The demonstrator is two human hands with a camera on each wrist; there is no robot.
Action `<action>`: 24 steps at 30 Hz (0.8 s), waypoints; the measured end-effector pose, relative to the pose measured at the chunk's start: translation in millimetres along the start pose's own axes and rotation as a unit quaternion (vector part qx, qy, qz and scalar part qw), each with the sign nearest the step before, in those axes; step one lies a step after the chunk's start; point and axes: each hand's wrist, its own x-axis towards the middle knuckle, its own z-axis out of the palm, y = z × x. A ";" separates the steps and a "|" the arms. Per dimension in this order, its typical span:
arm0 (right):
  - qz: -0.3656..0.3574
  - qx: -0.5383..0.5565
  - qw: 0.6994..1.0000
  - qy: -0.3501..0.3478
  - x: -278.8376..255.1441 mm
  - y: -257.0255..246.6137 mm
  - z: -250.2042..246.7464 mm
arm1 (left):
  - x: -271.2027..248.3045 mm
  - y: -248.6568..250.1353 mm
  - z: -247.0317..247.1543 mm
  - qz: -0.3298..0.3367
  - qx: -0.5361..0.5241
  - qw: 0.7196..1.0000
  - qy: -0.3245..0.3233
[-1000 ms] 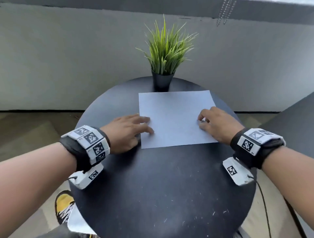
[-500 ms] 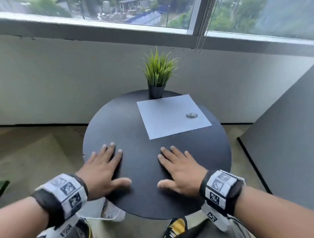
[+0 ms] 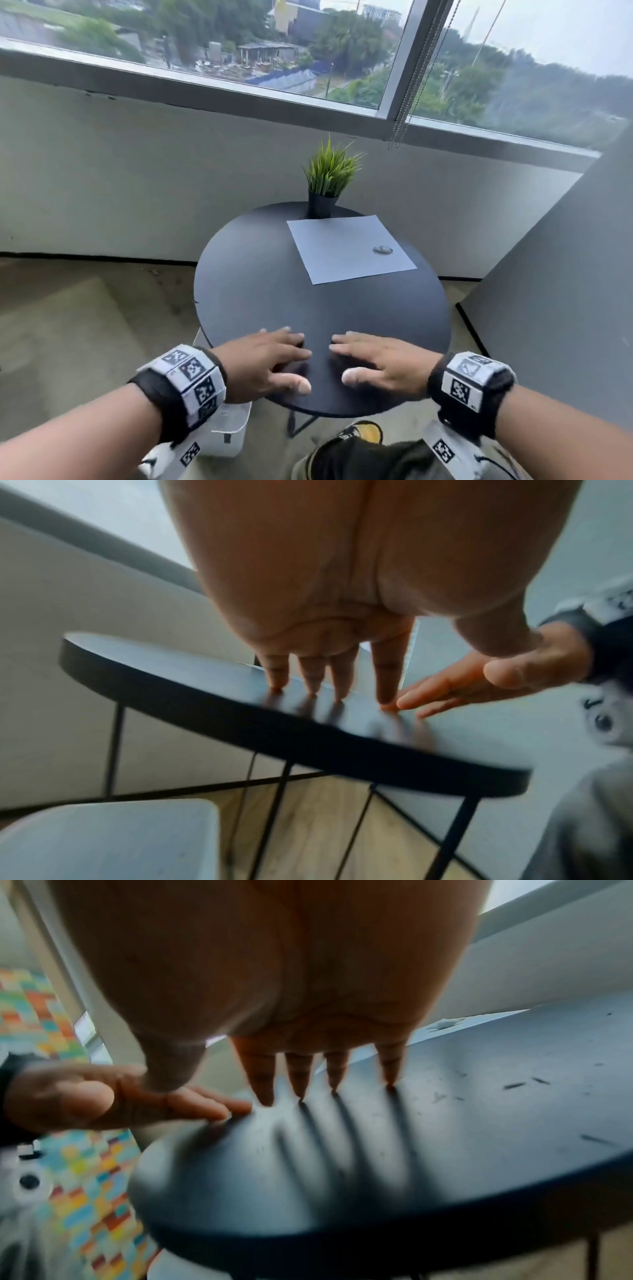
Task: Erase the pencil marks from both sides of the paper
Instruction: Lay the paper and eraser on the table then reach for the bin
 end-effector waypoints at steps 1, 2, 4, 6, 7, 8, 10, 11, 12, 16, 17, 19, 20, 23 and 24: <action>-0.012 0.040 0.998 0.045 2.7 7.9 -9.0 | 3.7 2.7 -5.3 0.012 -0.030 0.999 0.017; 0.015 0.068 0.992 0.102 8.8 22.7 -19.1 | 10.9 4.8 -12.2 0.011 -0.042 0.998 0.049; 0.137 0.013 0.980 0.146 24.2 54.3 -34.9 | 33.8 6.5 -26.7 -0.017 -0.015 0.995 0.100; 0.212 -0.066 0.972 0.078 32.7 65.6 -29.4 | 59.8 9.3 -36.7 -0.041 0.032 0.993 0.106; 0.199 -0.082 0.976 0.038 31.4 59.6 -20.0 | 71.8 12.1 -39.3 -0.045 0.051 0.992 0.103; 0.154 -0.092 0.984 0.007 26.8 50.1 -10.3 | 83.5 15.3 -39.7 -0.045 0.070 0.992 0.093; 0.038 -0.053 0.997 -0.034 9.6 30.5 -7.7 | 100.8 20.2 -32.3 -0.036 0.115 0.991 0.049; 0.002 -0.010 1.000 -0.016 4.6 30.2 -14.1 | 102.3 23.7 -26.5 -0.026 0.134 0.990 0.017; -0.010 0.030 0.999 0.030 3.4 38.9 -21.5 | 100.3 27.7 -21.5 -0.006 0.133 0.991 -0.012; 0.197 -0.019 0.975 0.105 4.2 77.8 -20.7 | 82.1 48.3 -22.9 0.072 -0.012 0.997 0.031; 0.210 -0.049 0.973 0.078 4.5 71.7 -5.2 | 82.3 50.9 -25.4 0.065 -0.018 0.995 0.074; 0.125 -0.083 0.988 0.044 -1.5 37.1 27.0 | 87.5 53.0 -29.3 0.030 0.017 0.993 0.110; 0.062 -0.078 0.994 0.037 -6.8 18.7 38.1 | 90.7 51.8 -28.4 0.002 0.036 0.994 0.099; -0.023 0.062 0.993 0.100 -20.3 9.5 38.6 | 90.3 45.0 -20.9 -0.049 0.068 0.996 0.041; 0.015 0.105 0.981 0.160 -22.5 24.5 34.0 | 83.4 40.3 -18.0 -0.048 0.065 0.996 0.041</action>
